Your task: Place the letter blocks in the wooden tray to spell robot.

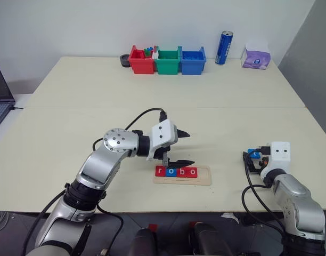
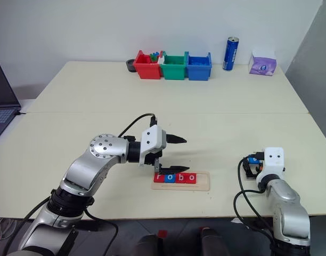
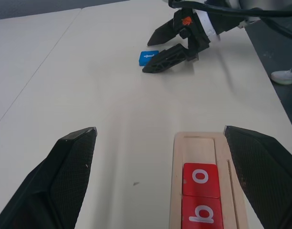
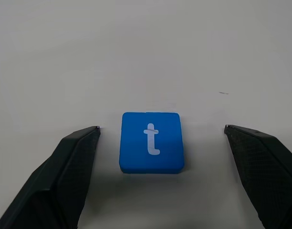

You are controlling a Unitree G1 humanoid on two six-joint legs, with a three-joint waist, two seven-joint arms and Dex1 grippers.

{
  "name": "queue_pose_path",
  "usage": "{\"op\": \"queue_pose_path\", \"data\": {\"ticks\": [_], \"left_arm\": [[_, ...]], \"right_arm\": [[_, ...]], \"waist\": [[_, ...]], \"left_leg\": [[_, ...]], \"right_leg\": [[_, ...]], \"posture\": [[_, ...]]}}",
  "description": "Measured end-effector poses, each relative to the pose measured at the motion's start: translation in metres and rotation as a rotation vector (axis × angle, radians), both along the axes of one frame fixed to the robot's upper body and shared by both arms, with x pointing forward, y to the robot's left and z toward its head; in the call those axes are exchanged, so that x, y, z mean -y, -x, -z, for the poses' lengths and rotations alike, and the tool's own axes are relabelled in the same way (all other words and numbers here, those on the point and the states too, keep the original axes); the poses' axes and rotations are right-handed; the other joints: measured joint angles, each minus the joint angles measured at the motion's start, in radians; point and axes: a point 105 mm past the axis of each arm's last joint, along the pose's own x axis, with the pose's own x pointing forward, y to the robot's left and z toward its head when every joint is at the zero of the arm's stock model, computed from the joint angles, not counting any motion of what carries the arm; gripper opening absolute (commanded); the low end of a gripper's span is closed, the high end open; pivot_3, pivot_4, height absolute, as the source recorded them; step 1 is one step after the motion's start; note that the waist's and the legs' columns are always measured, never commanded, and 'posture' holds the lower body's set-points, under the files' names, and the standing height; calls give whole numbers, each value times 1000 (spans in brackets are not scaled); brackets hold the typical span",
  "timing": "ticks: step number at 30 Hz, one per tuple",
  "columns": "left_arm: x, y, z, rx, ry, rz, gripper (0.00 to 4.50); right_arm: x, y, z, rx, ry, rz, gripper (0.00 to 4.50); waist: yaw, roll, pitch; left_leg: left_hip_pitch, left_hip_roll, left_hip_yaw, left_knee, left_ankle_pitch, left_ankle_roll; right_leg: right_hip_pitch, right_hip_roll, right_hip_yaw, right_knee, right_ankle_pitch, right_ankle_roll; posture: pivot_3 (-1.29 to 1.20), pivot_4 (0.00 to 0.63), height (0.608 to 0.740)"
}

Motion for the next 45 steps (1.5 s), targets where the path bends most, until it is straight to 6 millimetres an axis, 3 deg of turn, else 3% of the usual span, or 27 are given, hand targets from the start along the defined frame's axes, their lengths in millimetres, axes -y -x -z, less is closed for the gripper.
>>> {"op": "queue_pose_path", "data": {"ticks": [7, 11, 14, 20, 23, 31, 39, 40, 45], "left_arm": [[-1, 0, 1, -10, -6, -4, 4500], [-7, -1, 3, -12, -27, -14, 4500], [-12, 0, 5, -14, -47, -16, 4500], [-19, 1, 10, -25, -70, -11, 4500], [-19, 2, 11, -27, -73, -5, 4500], [-19, 4, 11, -20, -71, 5, 4500], [-19, 5, 12, -13, -67, 12, 4500], [-19, 5, 13, -15, -66, 11, 4500], [-21, 5, 16, -23, -66, 7, 4500]], "right_arm": [[2, 2, 0, -25, 13, 4, 1444], [-1, 13, 1, -36, 39, 9, 1462], [-15, 27, 0, -48, 49, -17, 1462], [-73, 54, 2, -80, -30, -144, 1462], [-93, 59, 3, -81, -71, -166, 1462], [-98, 54, 3, -77, -97, -96, 1462], [-108, 54, 2, -61, -139, -93, 4293], [-109, 54, 1, -57, -139, -96, 4461], [-96, 46, -11, 10, -62, -80, 4461]], "waist": [[2, 0, 0], [4, 0, 0], [2, 0, 0], [-1, 0, 0], [0, 0, 0], [0, 0, 0], [-1, 0, 0], [-1, 0, 0], [-1, 0, 0]], "left_leg": [[0, 0, 0, 0, 0, 0], [-1, 0, -1, 0, 0, 0], [-1, 0, -1, -1, 0, 0], [0, 1, -1, -1, 0, 0], [0, 1, -1, -1, 0, 0], [-1, 1, -1, -1, 0, 0], [-1, 1, -1, -1, 0, 0], [-1, 1, -1, -1, 0, 0], [-1, 0, 0, -1, 0, 0]], "right_leg": [[0, 0, 0, 0, 0, 0], [0, 0, -1, -1, 0, 0], [0, 0, -1, -1, 0, 0], [0, 0, -1, -1, -3, 5], [0, 0, 0, -1, -3, 5], [-1, 0, -1, -1, -3, 5], [-1, 0, 0, -1, -3, 5], [-1, 0, -1, -1, -3, 5], [-1, 0, 0, -1, -3, 5]], "posture": [[0, 150, 740], [0, 150, 740], [0, 150, 740], [0, 150, 740], [0, 150, 740], [0, 150, 740], [0, 150, 740], [0, 150, 740], [0, 150, 740]]}}
